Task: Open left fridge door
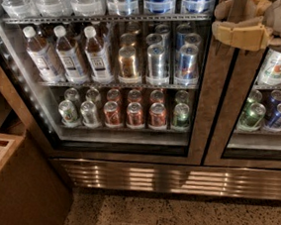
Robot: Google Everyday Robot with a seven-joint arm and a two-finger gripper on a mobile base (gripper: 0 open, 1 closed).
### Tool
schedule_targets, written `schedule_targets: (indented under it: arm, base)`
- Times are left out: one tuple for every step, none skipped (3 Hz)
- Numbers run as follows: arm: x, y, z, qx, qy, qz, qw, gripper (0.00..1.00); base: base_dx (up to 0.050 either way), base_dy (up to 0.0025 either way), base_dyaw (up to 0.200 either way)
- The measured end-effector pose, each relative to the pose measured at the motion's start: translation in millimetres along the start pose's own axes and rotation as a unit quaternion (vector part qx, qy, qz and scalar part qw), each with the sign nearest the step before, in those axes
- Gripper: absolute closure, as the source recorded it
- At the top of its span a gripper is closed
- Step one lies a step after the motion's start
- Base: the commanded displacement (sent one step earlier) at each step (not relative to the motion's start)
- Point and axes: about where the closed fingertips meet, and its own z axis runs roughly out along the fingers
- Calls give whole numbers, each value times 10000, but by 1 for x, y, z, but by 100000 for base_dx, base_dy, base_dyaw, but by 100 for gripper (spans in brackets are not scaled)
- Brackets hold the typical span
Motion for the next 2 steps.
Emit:
schedule_targets:
  arm:
    - [1,0,1,-38,28,-10,10000,100]
    - [2,0,2,-70,50,-18,10000,100]
  base:
    - [0,0,0]
    - [0,0,0]
